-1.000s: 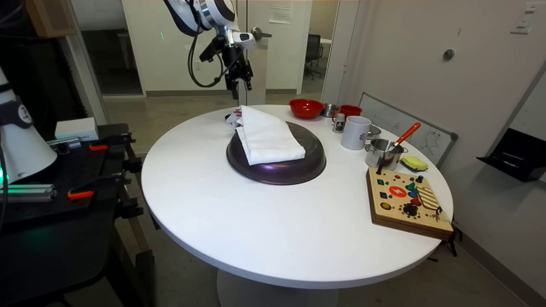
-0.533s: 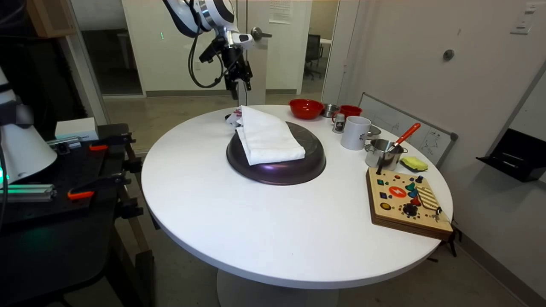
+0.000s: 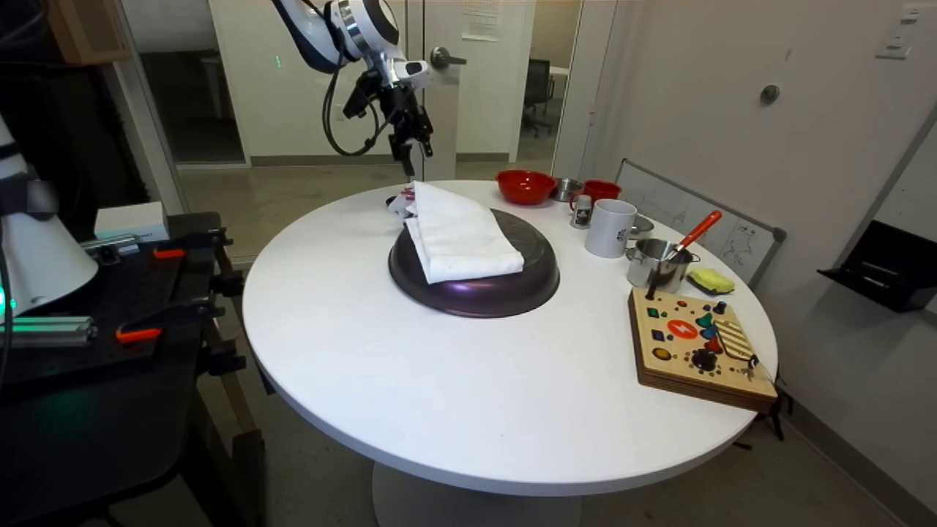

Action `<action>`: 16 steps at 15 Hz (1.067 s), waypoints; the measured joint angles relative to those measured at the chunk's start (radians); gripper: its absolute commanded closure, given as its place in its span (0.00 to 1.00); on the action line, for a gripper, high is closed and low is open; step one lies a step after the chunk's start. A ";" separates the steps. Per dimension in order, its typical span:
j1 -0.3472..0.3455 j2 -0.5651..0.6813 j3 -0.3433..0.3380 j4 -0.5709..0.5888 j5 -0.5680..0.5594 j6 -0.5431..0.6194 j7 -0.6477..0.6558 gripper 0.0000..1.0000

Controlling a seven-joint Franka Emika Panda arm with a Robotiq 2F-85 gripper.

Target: Move the tea towel to the right

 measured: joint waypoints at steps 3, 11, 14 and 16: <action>-0.003 0.025 -0.008 0.001 -0.015 -0.004 0.043 0.00; -0.008 0.081 -0.025 0.002 -0.055 0.056 0.161 0.00; -0.009 0.094 -0.031 0.002 -0.093 0.070 0.194 0.00; -0.009 0.100 -0.031 0.002 -0.120 0.076 0.212 0.00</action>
